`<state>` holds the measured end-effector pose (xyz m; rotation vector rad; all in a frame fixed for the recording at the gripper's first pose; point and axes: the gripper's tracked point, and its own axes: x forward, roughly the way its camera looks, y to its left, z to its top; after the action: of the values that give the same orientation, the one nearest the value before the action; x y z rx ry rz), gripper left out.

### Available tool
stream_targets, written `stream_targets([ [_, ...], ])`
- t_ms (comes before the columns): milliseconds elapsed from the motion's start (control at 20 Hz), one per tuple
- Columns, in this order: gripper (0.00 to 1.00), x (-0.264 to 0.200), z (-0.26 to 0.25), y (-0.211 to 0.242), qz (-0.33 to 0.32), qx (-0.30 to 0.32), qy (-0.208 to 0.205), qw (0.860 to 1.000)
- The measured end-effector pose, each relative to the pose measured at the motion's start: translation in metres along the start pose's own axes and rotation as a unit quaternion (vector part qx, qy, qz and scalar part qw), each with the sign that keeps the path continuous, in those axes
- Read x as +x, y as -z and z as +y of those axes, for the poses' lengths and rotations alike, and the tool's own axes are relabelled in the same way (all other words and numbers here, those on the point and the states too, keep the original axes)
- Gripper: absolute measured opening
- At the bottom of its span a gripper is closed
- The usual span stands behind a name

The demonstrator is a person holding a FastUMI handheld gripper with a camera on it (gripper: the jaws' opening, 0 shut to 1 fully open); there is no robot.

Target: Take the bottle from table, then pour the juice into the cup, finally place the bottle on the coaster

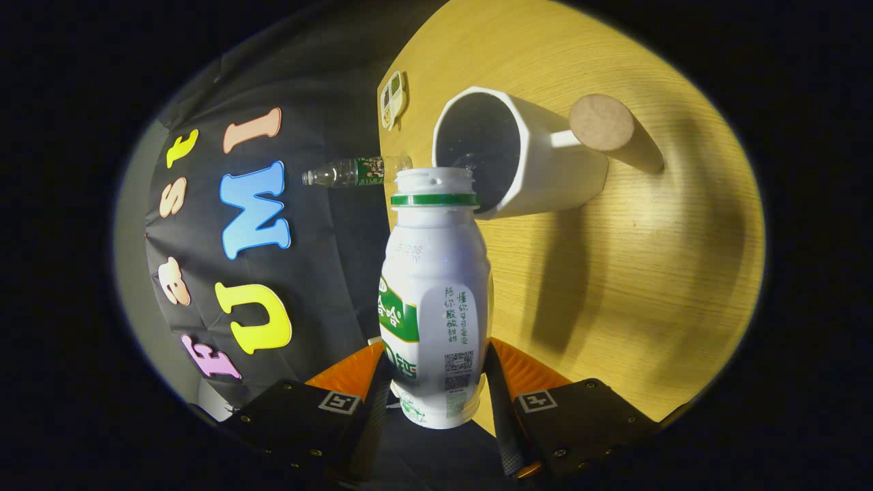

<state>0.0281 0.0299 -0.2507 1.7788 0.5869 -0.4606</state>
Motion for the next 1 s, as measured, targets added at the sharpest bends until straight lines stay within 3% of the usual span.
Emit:
stream_targets([
  [1000, 0.69, -0.008, 0.016, 0.001, 0.016, 0.076, 0.004, 0.997],
])
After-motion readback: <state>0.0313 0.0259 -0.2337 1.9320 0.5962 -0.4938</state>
